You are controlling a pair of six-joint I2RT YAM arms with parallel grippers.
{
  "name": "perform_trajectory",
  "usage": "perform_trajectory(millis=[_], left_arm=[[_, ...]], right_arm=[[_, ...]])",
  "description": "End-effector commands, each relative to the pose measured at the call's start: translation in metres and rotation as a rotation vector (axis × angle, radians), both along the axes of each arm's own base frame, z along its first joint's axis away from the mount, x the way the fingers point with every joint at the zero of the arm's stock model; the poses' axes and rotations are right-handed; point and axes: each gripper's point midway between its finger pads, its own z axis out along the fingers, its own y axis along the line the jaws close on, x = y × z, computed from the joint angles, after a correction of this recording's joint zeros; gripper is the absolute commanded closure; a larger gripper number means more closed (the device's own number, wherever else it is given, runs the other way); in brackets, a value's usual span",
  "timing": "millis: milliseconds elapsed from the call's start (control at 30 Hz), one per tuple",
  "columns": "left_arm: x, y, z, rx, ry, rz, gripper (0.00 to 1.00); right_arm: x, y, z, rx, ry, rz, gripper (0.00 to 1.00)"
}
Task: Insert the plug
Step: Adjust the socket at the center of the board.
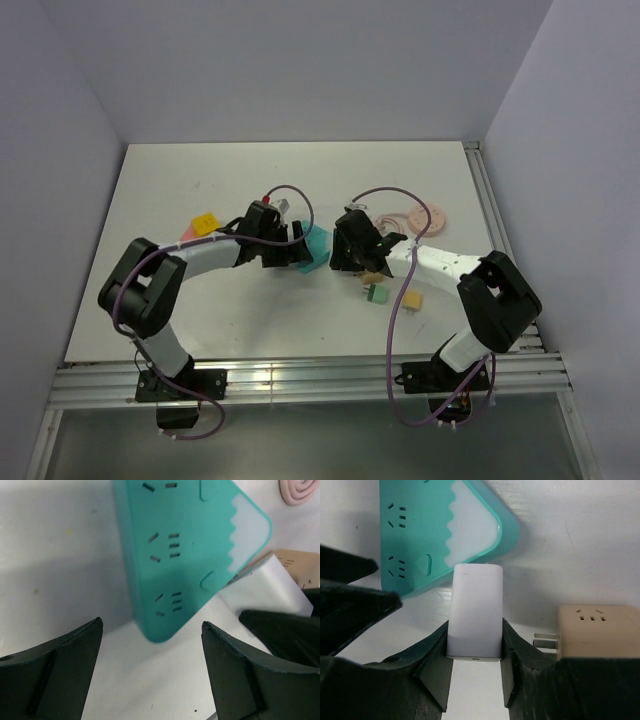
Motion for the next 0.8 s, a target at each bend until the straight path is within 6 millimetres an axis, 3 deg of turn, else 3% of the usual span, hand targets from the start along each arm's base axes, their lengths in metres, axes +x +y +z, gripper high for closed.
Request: perform_trajectory(millis=[0, 400, 767], left_arm=[[-0.005, 0.011, 0.025, -0.030, -0.061, 0.054, 0.15], [-0.045, 0.033, 0.033, -0.081, -0.061, 0.099, 0.15], [-0.068, 0.056, 0.044, -0.093, -0.089, 0.165, 0.13]], right_arm=[[0.016, 0.006, 0.016, 0.030, -0.065, -0.005, 1.00], [0.022, 0.017, 0.014, 0.033, -0.051, 0.025, 1.00], [0.034, 0.026, 0.017, 0.027, -0.059, 0.041, 1.00]])
